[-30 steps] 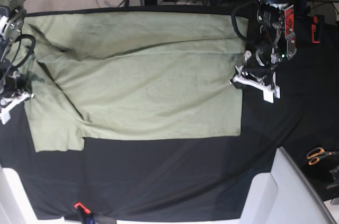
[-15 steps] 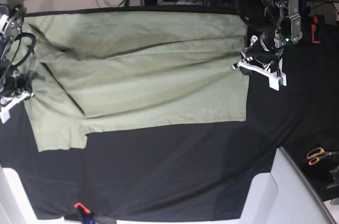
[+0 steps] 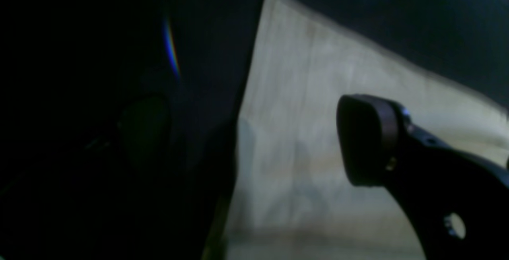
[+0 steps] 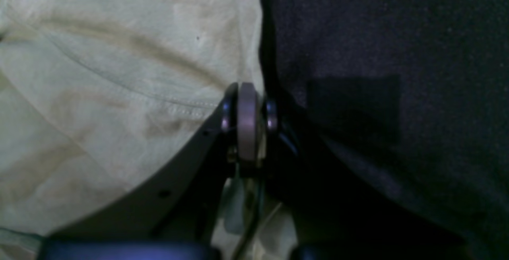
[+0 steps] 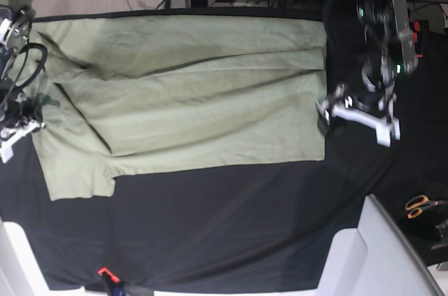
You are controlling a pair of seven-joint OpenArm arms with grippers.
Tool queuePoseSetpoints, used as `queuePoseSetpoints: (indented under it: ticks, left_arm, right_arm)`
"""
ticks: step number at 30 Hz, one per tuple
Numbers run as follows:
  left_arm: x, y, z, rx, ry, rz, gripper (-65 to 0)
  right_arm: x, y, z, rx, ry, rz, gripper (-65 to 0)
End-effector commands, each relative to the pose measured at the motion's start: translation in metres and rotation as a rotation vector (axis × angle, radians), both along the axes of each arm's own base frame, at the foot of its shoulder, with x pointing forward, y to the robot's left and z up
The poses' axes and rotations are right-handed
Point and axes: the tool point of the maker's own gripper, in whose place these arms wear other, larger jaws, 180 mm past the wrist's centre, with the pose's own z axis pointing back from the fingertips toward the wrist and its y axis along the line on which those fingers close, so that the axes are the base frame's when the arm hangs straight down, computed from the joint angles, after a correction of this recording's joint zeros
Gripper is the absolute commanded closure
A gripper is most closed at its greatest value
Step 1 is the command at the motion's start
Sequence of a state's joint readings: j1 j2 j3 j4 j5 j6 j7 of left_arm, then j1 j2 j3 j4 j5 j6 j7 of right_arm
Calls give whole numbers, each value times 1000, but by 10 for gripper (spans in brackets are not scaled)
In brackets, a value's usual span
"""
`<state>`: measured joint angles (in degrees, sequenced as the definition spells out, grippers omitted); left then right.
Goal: Fold the T-shirt properly
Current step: 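Drag the held shirt edge toward the right gripper with the left gripper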
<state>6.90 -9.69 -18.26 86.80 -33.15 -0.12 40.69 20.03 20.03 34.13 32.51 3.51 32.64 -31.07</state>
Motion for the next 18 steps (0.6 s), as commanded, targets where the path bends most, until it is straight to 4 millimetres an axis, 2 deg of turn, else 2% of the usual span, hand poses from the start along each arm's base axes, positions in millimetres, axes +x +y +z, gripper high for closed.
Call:
queuePoseSetpoints:
  ticks: [1,4,9,12,18]
  left_arm:
    - [16,6,7,-3,-32,12,-650]
    - [32,16,-11,-23,18,32,-650]
    - [54,28,-34,-69,92,77,-494]
    - [67,21,-39,-65,120,44,-438]
    - [85,2,-45,-60,164,-19,-428]
  right_arm:
    - [-8,-6,-1,-23,53,19,0]
    - [-8,-6,-1,-23,53,19,0]
    - [-7,-7,0,-25,48,18,0]
    - [-6,-7,0,-25,47,18,0]
    - [-5,-7,1,-25,45,18,0]
